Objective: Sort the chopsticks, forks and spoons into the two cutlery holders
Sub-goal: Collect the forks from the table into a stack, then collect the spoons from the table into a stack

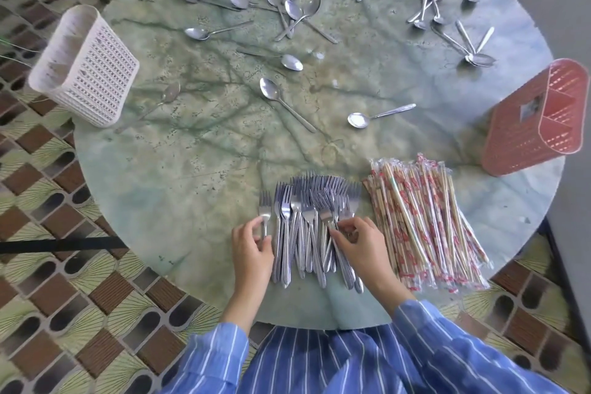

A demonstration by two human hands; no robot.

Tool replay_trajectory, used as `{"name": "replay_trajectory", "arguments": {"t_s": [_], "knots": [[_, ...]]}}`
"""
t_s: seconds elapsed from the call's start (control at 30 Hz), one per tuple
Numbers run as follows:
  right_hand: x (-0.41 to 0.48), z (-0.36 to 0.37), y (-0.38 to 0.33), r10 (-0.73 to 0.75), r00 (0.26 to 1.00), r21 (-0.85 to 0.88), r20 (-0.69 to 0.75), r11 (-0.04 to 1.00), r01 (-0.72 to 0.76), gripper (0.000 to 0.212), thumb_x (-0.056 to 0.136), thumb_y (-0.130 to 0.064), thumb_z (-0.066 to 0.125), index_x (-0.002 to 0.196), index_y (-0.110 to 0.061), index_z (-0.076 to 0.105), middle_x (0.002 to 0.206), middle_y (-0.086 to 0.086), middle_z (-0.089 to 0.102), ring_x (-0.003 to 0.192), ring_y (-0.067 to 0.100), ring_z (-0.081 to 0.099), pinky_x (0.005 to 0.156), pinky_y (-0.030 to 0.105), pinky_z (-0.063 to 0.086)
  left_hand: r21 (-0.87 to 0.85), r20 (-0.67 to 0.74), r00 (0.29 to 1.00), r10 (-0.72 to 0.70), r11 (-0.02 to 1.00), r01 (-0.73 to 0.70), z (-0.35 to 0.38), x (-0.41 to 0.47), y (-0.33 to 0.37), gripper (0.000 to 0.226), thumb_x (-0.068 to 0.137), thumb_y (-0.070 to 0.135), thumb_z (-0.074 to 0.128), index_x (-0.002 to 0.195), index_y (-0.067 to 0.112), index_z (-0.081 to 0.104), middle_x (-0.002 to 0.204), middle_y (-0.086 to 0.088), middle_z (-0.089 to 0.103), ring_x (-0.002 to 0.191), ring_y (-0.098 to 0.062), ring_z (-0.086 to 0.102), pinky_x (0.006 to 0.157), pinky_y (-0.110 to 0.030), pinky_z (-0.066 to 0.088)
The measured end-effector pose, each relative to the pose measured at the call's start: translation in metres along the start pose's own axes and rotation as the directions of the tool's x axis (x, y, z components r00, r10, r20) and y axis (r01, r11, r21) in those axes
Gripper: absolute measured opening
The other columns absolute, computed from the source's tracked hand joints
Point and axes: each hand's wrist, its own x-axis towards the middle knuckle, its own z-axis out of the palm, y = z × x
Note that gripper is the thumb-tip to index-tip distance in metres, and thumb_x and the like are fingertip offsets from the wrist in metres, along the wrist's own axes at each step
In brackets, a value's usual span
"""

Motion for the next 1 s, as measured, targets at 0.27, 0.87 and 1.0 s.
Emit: {"name": "replay_trajectory", "arguments": {"t_s": [0.27,0.87,1.0], "knots": [[0.015,0.009,-0.014,0.021,0.998,0.033,-0.056,0.999,-0.019,0.008,0.088,-0.020,0.066,0.091,-0.013,0.065,0.077,-0.001,0.064,0.070,0.015,0.061,0.068,0.034,0.054,-0.012,0.118,0.992,0.049,0.999,-0.048,0.003,0.015,0.017,0.051,0.079,0.029,0.077,0.125,0.017,0.059,0.112,0.002,0.054,0.086,-0.006,0.057,0.080,-0.015,0.046],[0.084,-0.052,-0.048,-0.054,0.997,0.092,-0.052,0.994,0.058,0.009,0.092,-0.015,0.063,0.097,-0.010,0.068,0.082,-0.002,0.066,0.065,0.011,0.059,0.058,0.016,0.050,-0.042,0.064,0.981,0.183,0.983,-0.181,0.008,0.050,0.042,0.025,0.081,0.029,0.074,0.103,0.023,0.064,0.101,0.006,0.062,0.076,-0.003,0.057,0.069,-0.010,0.045],[0.152,-0.069,-0.053,-0.153,0.979,-0.093,-0.137,0.986,0.142,0.019,0.090,-0.012,0.061,0.106,-0.009,0.072,0.099,0.011,0.070,0.086,0.022,0.064,0.075,0.019,0.041,-0.081,0.040,0.978,0.204,0.976,-0.200,0.016,0.084,0.069,0.015,0.083,0.027,0.073,0.095,0.022,0.066,0.088,0.007,0.068,0.074,-0.002,0.061,0.064,-0.008,0.045]]}}
